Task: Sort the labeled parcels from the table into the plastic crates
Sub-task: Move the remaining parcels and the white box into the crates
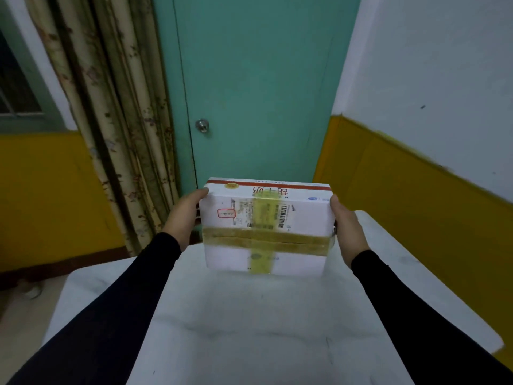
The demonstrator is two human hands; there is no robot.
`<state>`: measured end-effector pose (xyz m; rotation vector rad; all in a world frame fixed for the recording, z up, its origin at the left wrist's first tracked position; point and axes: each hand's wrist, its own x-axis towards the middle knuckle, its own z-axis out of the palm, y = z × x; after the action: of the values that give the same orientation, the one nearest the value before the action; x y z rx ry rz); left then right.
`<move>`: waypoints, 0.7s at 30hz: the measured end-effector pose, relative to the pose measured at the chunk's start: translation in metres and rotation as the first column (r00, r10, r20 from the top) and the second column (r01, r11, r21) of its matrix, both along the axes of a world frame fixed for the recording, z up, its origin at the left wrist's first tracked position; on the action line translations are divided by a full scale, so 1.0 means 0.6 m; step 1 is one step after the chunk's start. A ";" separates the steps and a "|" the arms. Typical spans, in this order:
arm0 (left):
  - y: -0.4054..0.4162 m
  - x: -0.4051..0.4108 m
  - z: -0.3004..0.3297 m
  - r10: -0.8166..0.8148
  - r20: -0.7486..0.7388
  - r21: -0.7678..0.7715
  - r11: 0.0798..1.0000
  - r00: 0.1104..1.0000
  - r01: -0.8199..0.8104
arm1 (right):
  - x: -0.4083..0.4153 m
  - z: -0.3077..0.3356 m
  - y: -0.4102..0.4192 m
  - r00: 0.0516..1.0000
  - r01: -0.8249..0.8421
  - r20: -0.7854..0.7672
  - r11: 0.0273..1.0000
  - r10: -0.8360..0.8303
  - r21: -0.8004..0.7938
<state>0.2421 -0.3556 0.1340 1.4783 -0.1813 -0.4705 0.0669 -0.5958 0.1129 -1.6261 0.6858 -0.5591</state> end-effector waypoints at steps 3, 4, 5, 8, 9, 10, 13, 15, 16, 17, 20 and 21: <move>0.014 -0.018 0.021 -0.026 0.077 0.030 0.999 0.997 0.024 | -0.011 -0.001 -0.025 0.997 -0.071 -0.021 0.983 0.069 -0.172; 0.016 -0.027 0.031 -0.030 0.119 0.049 0.999 0.992 0.024 | -0.015 0.002 -0.034 0.995 -0.095 -0.015 0.978 0.094 -0.188; 0.017 -0.037 0.042 -0.032 0.162 0.060 0.998 0.986 0.023 | -0.020 0.011 -0.040 0.992 -0.117 0.014 0.974 0.122 -0.196; 0.009 -0.064 0.065 -0.017 0.246 0.065 0.998 0.969 0.001 | -0.042 0.027 -0.046 0.969 -0.182 0.184 0.981 0.167 0.072; 0.005 -0.073 0.071 -0.012 0.275 0.066 0.998 0.962 -0.006 | -0.048 0.023 -0.052 0.962 -0.203 0.215 0.968 0.170 0.144; 0.002 -0.079 0.076 -0.007 0.293 0.060 0.998 0.956 -0.011 | -0.052 0.019 -0.054 0.961 -0.211 0.219 0.961 0.171 0.179; -0.007 -0.096 0.085 0.016 0.295 0.031 0.999 0.955 -0.026 | -0.054 0.007 -0.059 0.960 -0.193 0.254 0.940 0.121 0.280; -0.008 -0.101 0.083 0.013 0.279 -0.002 1.000 0.960 -0.013 | -0.049 0.004 -0.070 0.963 -0.187 0.254 0.902 0.090 0.390; -0.007 -0.100 0.077 0.000 0.263 -0.012 1.000 0.965 0.004 | -0.047 0.005 -0.073 0.962 -0.196 0.256 0.886 0.091 0.420; -0.005 -0.099 0.073 -0.022 0.240 -0.020 0.999 0.971 0.027 | -0.044 0.007 -0.077 0.961 -0.210 0.256 0.876 0.103 0.435; 0.004 -0.100 0.061 -0.117 0.142 -0.052 0.991 0.983 0.125 | -0.041 0.023 -0.081 0.957 -0.245 0.253 0.865 0.143 0.437; 0.007 -0.100 0.056 -0.137 0.122 -0.059 0.988 0.983 0.145 | -0.040 0.029 -0.082 0.957 -0.247 0.249 0.872 0.151 0.423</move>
<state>0.1823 -0.3513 0.1679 1.4332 -0.3940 -0.4868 0.0431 -0.6449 0.1305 -1.1630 0.4398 -0.3757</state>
